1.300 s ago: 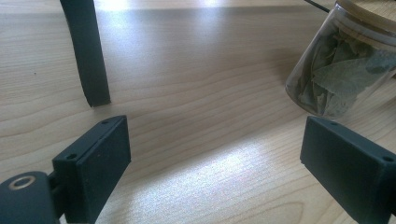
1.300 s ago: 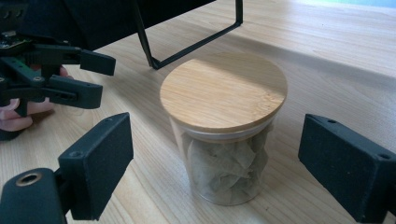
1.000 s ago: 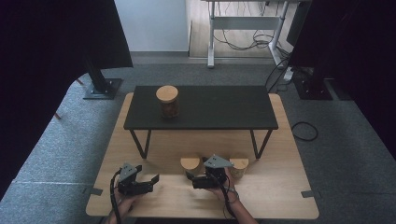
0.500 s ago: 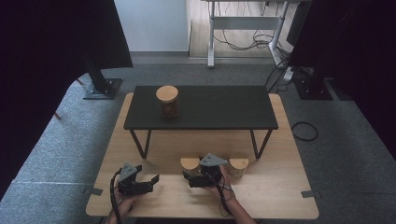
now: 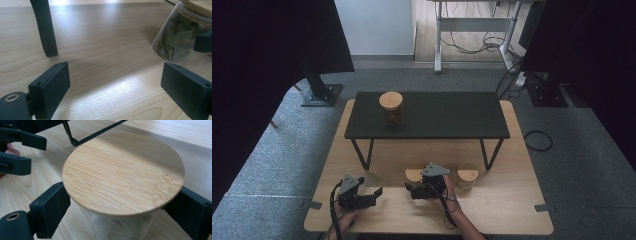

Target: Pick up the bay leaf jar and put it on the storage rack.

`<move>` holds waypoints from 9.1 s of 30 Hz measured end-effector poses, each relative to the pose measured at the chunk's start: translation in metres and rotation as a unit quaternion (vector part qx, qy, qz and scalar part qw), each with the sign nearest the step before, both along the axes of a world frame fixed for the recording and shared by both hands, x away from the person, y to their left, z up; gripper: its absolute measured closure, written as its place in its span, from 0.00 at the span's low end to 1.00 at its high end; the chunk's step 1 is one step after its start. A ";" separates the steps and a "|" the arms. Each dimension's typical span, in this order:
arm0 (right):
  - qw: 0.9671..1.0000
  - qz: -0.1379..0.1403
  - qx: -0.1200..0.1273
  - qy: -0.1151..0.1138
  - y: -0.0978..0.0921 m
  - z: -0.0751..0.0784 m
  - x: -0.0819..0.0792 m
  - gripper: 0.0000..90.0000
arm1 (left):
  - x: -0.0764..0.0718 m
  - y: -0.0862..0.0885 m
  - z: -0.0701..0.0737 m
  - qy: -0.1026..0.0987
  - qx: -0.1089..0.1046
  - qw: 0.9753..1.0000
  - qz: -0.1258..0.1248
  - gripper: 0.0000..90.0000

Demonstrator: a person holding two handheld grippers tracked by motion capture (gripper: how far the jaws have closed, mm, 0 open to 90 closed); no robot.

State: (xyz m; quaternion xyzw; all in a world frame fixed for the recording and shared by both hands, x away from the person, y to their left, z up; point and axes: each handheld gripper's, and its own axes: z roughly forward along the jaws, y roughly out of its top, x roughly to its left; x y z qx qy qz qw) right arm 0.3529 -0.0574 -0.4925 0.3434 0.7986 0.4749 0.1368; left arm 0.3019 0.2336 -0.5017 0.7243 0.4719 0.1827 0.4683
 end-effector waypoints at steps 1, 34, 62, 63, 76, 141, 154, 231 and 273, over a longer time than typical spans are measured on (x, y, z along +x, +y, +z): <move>1.000 -0.001 0.000 0.000 0.000 0.000 0.001 0.10 | 0.000 0.000 0.000 0.000 0.000 1.000 0.000 0.09; 0.999 0.012 -0.016 -0.036 0.006 0.015 -0.005 0.28 | 0.000 0.001 0.000 0.003 -0.002 1.000 -0.002 0.09; 0.997 0.056 0.033 -0.050 -0.027 0.064 -0.032 0.28 | 0.001 0.000 0.000 0.004 0.000 1.000 0.000 0.09; 0.997 0.057 0.034 -0.050 -0.029 0.066 -0.032 0.28 | 0.001 0.000 0.000 0.004 0.000 1.000 0.000 0.09; 0.995 0.069 0.048 -0.054 -0.039 0.081 -0.037 0.28 | 0.001 0.000 0.000 0.005 0.003 1.000 0.000 0.09; 0.987 0.101 0.075 -0.103 -0.043 0.165 -0.023 0.28 | 0.001 -0.002 0.000 0.003 0.011 1.000 -0.004 0.09; 0.986 0.095 0.075 -0.111 -0.044 0.179 -0.015 0.28 | 0.000 -0.002 0.000 0.002 0.011 1.000 -0.001 0.09; 0.989 0.063 0.065 -0.117 -0.046 0.227 0.072 0.28 | 0.000 0.000 0.000 0.004 0.004 1.000 -0.004 0.09; 0.995 -0.013 -0.010 -0.102 -0.039 0.206 0.107 0.28 | 0.000 0.000 0.000 0.003 0.007 1.000 -0.008 0.09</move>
